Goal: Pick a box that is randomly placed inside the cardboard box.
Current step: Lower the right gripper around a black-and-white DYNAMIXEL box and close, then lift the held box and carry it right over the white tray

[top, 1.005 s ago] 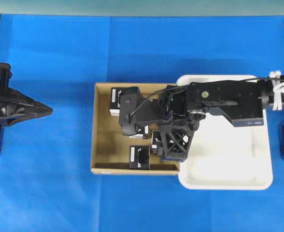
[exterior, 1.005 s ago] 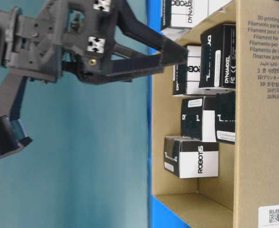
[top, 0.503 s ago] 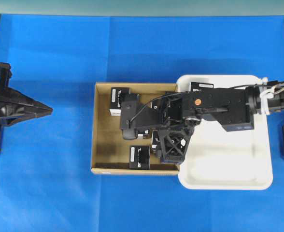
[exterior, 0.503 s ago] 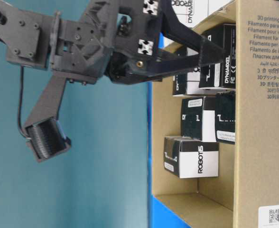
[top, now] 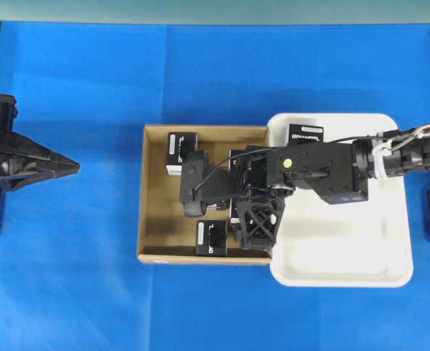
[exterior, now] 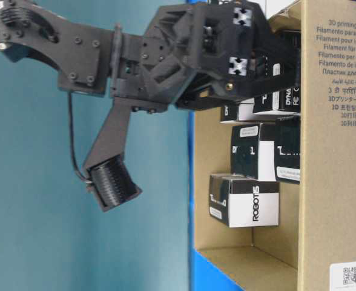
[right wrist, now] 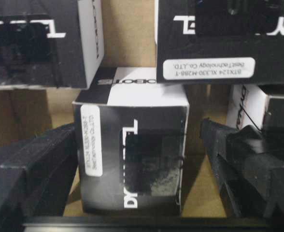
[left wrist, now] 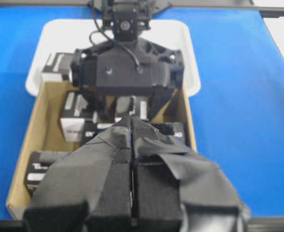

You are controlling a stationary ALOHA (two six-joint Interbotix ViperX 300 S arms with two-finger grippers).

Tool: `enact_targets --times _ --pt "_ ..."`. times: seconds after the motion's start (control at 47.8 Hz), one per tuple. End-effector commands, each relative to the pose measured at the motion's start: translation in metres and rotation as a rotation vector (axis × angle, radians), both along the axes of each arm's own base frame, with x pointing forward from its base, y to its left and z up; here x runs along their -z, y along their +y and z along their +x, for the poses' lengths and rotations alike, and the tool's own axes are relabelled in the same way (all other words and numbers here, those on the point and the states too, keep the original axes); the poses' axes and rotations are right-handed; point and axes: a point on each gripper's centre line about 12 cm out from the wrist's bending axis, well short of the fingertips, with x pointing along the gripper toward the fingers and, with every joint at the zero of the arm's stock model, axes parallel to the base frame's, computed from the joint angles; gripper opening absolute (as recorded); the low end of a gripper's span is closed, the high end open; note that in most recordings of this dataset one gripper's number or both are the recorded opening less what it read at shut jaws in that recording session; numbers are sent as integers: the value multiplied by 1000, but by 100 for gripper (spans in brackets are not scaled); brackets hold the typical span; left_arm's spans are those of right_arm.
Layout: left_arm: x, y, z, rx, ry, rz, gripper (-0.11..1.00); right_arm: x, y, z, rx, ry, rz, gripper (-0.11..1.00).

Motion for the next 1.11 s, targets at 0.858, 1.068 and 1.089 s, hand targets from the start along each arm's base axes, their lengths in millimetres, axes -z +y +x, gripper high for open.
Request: enact_targets --times 0.858,1.068,1.089 --pt "-13 0 2 2 -37 3 -7 -125 -5 -10 44 -114 15 60" --pt "-13 0 2 0 -37 1 -7 -165 -34 -56 101 -124 -4 60" --pt "-13 0 1 2 -35 1 -7 -166 -38 -61 108 -118 -9 60"
